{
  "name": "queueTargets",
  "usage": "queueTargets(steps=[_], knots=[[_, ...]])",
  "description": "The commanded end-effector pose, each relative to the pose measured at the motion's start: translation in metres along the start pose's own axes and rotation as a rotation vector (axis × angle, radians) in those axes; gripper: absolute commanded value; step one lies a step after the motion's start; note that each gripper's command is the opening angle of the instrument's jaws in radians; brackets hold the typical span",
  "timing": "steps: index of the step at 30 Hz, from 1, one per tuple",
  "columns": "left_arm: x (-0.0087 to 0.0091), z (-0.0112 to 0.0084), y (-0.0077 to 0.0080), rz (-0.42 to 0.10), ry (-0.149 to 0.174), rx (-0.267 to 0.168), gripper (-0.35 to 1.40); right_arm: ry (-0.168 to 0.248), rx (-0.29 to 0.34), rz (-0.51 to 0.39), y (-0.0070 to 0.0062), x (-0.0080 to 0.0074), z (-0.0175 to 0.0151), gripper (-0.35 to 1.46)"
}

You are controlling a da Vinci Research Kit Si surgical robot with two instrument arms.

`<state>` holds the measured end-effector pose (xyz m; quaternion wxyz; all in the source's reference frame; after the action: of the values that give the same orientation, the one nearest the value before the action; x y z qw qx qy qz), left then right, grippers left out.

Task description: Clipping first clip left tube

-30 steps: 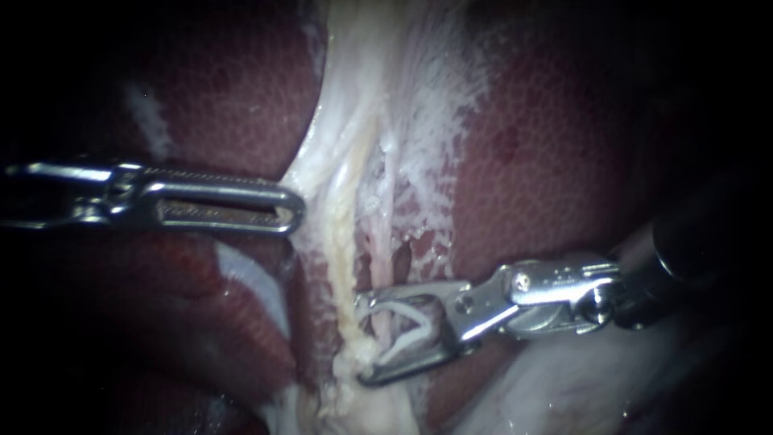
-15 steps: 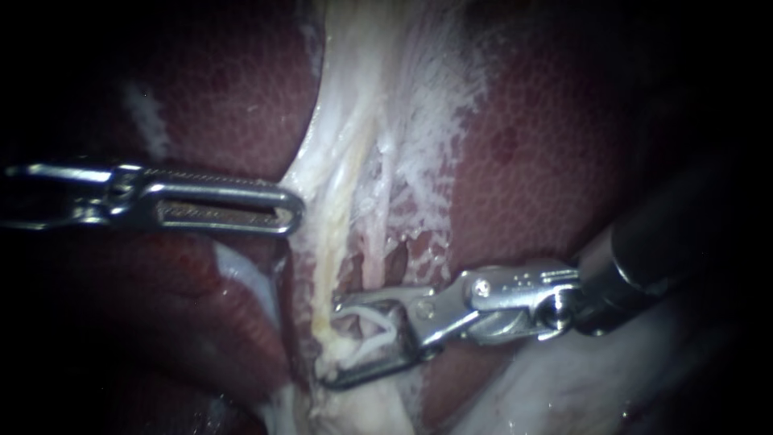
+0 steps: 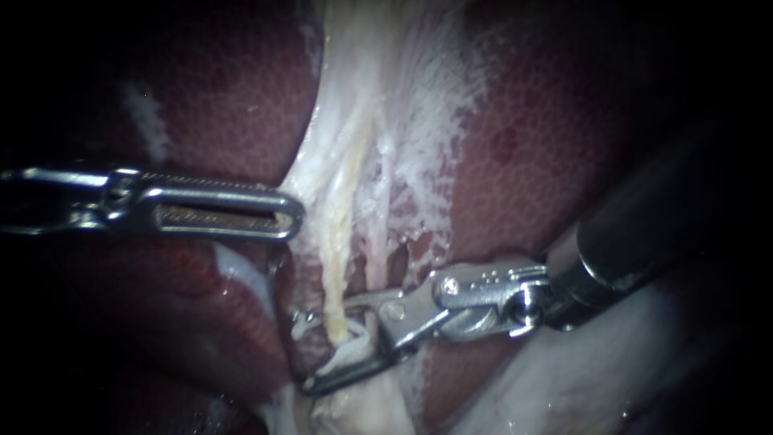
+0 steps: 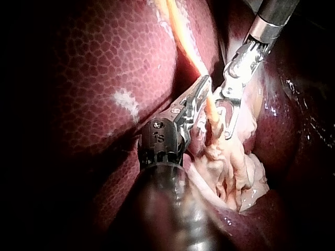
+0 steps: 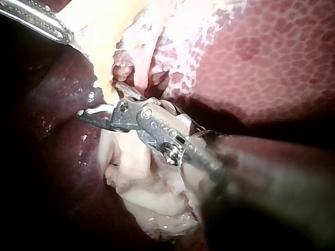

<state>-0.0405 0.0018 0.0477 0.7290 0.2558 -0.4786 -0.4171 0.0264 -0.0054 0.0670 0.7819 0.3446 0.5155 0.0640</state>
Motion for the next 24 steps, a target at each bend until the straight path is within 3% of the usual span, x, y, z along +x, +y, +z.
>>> queueTargets(steps=[1,19,22,24], knots=[[0.0,0.0,0.0,0.0,0.0,0.0,-0.35,0.001,-0.001,0.0,0.0001,0.0,0.0,0.55],[0.0001,0.0002,0.0005,0.001,0.001,0.001,-0.35,0.001,0.0,0.023,0.0,0.0004,0.0006,0.45],[0.0001,0.0002,0.0005,0.001,0.001,0.001,-0.35,0.001,0.002,0.022,-0.0001,0.0001,0.0002,0.3],[0.0001,0.0002,0.0005,0.001,0.001,0.001,-0.35,0.0,0.008,0.021,-0.0002,-0.0001,-0.0003,0.0]])
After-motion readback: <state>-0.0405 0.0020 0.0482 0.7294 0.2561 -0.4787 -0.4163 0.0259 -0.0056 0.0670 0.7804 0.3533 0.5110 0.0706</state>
